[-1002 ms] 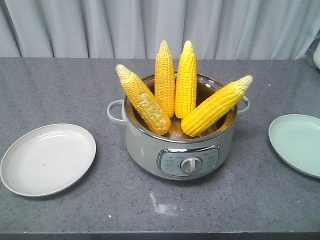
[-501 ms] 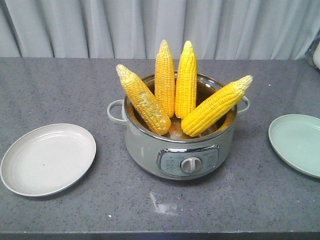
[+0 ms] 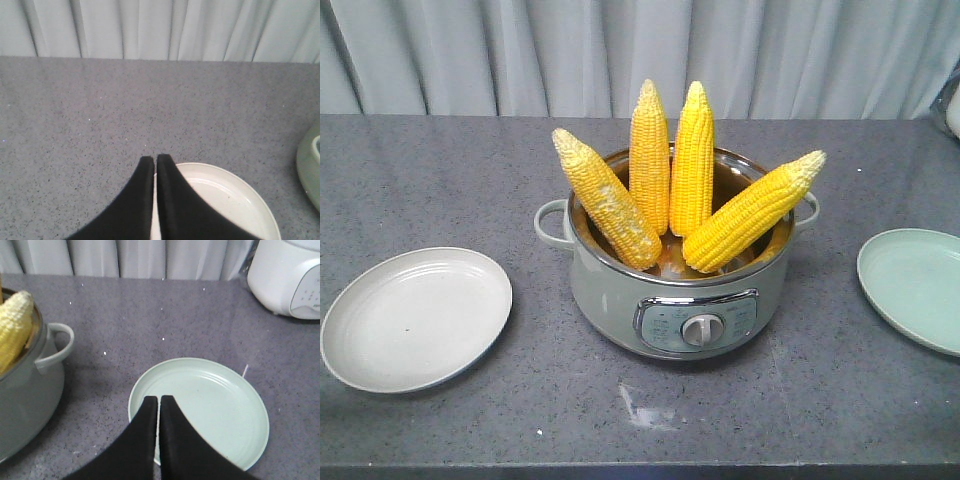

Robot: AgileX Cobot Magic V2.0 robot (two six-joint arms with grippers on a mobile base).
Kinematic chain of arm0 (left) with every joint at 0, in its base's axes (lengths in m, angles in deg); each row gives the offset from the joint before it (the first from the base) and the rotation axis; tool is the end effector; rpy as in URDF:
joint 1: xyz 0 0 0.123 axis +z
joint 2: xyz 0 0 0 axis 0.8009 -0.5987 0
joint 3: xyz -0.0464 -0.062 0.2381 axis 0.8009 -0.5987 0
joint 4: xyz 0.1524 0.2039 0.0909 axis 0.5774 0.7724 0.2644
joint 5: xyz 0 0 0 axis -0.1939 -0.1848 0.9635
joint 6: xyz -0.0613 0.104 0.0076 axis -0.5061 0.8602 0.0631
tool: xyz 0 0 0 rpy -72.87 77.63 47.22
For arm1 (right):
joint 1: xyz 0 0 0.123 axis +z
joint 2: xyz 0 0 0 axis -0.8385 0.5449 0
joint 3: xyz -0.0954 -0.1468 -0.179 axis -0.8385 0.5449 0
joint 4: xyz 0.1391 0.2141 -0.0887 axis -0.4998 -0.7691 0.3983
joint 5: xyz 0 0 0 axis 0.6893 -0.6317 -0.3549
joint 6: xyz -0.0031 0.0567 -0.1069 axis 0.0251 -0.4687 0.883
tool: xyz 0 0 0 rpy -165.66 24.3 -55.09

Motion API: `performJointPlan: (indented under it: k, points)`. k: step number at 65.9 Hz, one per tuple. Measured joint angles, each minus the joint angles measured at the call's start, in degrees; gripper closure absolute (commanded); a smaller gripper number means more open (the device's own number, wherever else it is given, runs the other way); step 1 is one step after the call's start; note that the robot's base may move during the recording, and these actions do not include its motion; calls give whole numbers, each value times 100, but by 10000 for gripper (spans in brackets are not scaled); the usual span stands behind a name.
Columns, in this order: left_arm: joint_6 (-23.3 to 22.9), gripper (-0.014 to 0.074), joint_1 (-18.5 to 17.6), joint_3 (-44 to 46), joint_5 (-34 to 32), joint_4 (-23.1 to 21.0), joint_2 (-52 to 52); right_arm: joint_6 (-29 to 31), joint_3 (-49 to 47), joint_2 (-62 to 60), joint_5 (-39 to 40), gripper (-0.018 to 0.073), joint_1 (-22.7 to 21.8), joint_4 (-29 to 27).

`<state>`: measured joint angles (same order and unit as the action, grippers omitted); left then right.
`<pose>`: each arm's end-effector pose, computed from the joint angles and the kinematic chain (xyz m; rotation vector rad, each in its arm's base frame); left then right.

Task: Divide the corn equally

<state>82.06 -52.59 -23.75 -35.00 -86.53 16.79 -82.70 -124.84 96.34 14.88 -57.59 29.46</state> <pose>0.2314 0.0036 0.3392 -0.0836 1.9835 -0.0286 0.2171 -0.0095 0.3085 0.0323 2.0160 -0.0772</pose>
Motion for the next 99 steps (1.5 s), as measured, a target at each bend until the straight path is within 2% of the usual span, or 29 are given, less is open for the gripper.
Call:
performJointPlan:
  k: [15, 23, 31, 43, 49, 53, 59, 66, 71, 78, 90, 99]
  points:
    - [0, 600, 0, 0, 23, 0, -348, 0, 0, 553, -301, 559, 0, -13]
    - [0, 542, 0, 0, 92, 6, -387, 0, 0, 674, -403, 506, 0, -19]
    - [5, 395, 0, 0, 98, 18, -387, 0, 0, 689, -471, 363, 0, -25]
    - [56, 110, 0, 0, 230, 6, -387, 0, 0, 689, -516, 25, 0, -63]
    - [324, 25, 0, 10, 409, -125, -387, 51, 0, 689, -516, -90, 0, -177]
    - [664, -3, 0, 55, 568, -417, -387, 160, 0, 689, -511, -131, 0, -303]
    - [1386, -10, 0, 185, 743, -973, -387, 526, 0, 704, -487, -138, 0, -622]
    - [2346, -7, -92, 336, 879, -1748, -387, 1195, -4, 808, -447, -119, 0, -1276]
    - [2949, -6, -286, 385, 906, -2238, -387, 1814, -24, 958, -424, -98, 0, -1952]
    - [3531, 4, -597, 397, 907, -2558, -387, 2758, -214, 1215, -430, -65, 0, -2859]
    - [3764, 7, -1120, 397, 942, -2654, -387, 4051, -681, 1800, -430, -47, 16, -4070]
    - [3785, 7, -1333, 397, 947, -2660, -387, 4432, -992, 2345, -222, -44, 320, -4297]
